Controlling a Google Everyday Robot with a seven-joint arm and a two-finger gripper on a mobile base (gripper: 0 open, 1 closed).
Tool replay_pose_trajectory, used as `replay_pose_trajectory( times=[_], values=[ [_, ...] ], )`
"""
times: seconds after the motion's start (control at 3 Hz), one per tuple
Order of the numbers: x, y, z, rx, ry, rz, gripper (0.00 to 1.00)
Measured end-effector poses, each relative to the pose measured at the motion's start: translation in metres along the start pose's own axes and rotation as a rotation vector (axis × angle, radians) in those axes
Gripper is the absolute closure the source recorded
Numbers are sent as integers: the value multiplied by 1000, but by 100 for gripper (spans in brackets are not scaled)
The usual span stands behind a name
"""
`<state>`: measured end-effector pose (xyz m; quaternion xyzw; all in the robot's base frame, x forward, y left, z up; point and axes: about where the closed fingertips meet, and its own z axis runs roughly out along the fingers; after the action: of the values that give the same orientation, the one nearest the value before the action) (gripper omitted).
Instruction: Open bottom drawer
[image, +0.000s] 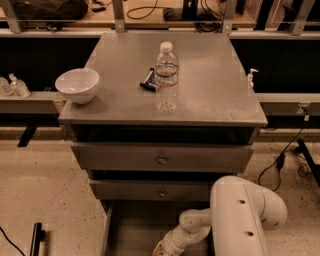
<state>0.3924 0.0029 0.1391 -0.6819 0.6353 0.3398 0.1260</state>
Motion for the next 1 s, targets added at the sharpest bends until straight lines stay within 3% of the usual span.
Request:
replay_pose_trajectory(
  times=[1.0],
  values=[
    [1,-6,-3,0,0,0,100]
  ],
)
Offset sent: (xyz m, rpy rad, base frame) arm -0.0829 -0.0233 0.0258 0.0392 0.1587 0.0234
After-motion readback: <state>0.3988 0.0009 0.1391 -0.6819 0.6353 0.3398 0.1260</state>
